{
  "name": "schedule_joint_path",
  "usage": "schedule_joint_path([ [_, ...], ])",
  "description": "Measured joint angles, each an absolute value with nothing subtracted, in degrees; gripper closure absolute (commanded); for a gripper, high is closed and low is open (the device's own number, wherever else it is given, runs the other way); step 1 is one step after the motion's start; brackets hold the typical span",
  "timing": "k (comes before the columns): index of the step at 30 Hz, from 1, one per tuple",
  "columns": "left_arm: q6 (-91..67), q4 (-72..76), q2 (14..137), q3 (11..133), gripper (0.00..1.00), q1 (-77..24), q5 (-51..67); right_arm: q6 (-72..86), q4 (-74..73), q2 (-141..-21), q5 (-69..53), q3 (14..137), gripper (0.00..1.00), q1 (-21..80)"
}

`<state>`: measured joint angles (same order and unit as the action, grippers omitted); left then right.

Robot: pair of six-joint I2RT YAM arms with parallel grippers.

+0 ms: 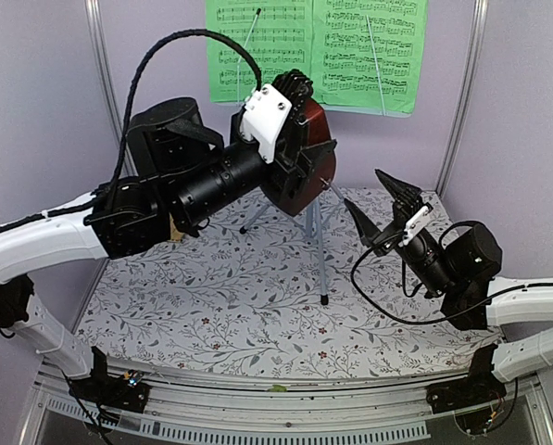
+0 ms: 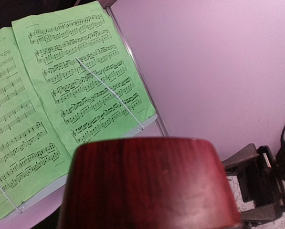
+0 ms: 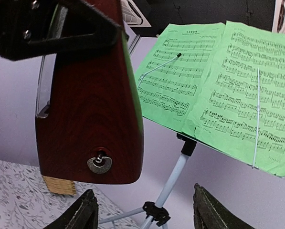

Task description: Set up the instrument practice props

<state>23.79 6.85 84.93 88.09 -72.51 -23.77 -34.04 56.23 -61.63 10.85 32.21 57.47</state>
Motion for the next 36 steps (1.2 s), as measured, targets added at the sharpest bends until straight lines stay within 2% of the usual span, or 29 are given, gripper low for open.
schedule_joint_path([
  [10,22.76,-4.43,89.17,96.71,1.00,-75.29,-26.44,-75.16,80.88,-73.80,13.65,28.95,0.30,63.29],
  [16,22.76,-5.72,89.17,97.58,1.00,-75.81,-26.37,-89.82,88.44,-76.01,14.70,28.93,0.30,64.69],
  [24,22.76,-6.57,89.17,97.67,1.00,-76.40,-26.06,-97.78,88.49,-76.18,14.92,28.93,0.30,65.32],
  [36,22.50,-8.47,89.17,99.85,1.00,-77.62,-25.82,-100.57,88.42,-76.14,14.96,28.32,0.30,65.36],
])
